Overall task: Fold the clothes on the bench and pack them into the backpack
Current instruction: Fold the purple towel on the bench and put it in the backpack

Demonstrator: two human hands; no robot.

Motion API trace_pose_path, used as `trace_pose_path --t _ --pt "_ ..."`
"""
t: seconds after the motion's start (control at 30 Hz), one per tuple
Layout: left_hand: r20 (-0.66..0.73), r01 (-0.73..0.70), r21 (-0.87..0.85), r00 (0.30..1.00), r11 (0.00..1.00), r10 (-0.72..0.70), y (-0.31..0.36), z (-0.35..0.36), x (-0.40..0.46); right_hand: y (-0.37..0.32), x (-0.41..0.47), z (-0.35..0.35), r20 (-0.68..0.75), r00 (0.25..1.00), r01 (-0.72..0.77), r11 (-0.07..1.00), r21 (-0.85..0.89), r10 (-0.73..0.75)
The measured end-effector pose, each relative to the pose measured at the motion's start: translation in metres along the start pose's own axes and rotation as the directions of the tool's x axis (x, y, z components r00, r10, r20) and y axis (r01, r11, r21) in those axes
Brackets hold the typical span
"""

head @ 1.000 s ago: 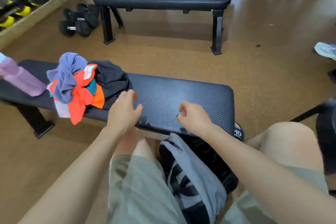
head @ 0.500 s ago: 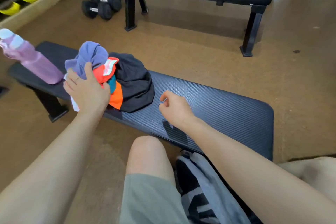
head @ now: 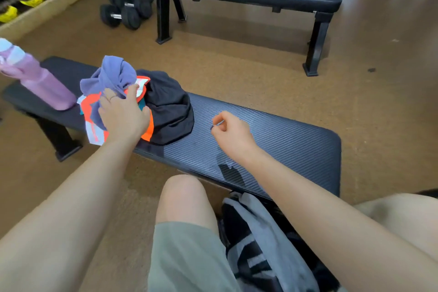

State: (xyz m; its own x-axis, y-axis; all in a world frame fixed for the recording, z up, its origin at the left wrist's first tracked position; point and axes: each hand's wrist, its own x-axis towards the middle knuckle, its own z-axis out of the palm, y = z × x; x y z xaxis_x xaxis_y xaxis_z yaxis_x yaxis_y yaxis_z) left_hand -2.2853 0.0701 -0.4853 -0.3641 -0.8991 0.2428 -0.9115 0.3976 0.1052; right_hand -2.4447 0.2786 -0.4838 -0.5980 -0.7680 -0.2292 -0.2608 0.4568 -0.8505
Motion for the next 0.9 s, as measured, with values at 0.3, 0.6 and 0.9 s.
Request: trace_pose_path --t 0.3,0.6,0.9 --pt "0.014 0.026 -0.025 1.000 0.999 -0.026 -0.021 0.003 -0.006 0.002 -0.012 0.009 0.034 0.999 -0.006 0.999 -0.054 0.008" --pt "-0.132 -0.469 -0.548 0.866 0.692 0.482 0.078 -0.055 -0.099 -0.020 -0.017 0.006 0.076 0.992 -0.123 0.879 0.461 0.099" --pt "0.017 -0.398 -0.826 0.691 0.400 0.722 0.137 -0.073 -0.191 0.026 -0.053 -0.056 0.231 0.937 -0.343 0.802 0.489 0.260"
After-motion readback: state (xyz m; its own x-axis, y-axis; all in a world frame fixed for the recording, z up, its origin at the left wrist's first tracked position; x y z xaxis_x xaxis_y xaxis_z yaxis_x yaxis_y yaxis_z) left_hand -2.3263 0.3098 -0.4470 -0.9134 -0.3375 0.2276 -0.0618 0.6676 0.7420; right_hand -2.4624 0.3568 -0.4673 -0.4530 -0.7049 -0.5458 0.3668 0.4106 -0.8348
